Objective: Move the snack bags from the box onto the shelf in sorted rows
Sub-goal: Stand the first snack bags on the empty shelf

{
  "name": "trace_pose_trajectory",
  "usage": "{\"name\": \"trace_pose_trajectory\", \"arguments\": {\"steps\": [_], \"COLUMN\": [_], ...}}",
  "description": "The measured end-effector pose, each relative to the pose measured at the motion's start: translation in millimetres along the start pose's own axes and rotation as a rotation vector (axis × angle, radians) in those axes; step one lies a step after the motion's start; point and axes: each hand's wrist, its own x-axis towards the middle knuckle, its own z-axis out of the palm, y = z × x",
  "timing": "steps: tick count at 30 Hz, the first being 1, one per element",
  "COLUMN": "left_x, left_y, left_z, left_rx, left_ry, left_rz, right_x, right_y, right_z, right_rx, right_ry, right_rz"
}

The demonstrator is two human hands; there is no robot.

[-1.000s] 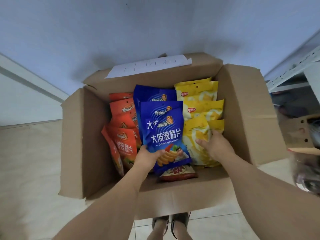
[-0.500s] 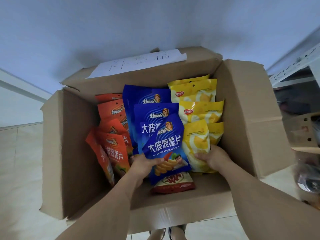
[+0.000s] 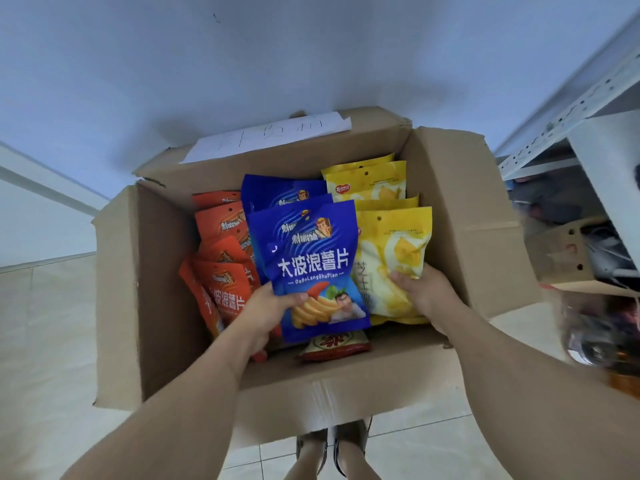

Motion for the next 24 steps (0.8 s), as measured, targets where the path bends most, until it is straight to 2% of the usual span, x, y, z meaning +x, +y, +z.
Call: {"name": "trace_pose_trajectory", "arguments": {"steps": [6,13,17,24], "left_x": [-80,-196,-265,-375], "left_y": [54,79,69,29], "left_z": [-18,-21,-14,25], "left_rx": [-0.037,0.077,0.174,0.293], "left_ry": [-0.113,-0.271,-0.408,-0.727], "left_rz": [0.104,0.240,0.327,0.398], "right_x": [-72,-201,-310,-486], "right_y": [-63,-89,-80,-11], "right_z": [-30,-78,-100,-134], "right_rx": [0.258,0.413,0.498,0.611], "right_ry": [0.037,0.160,0.295,0.595], "right_rz": [-0.049,-0.176,-0.218,-0.241]}}
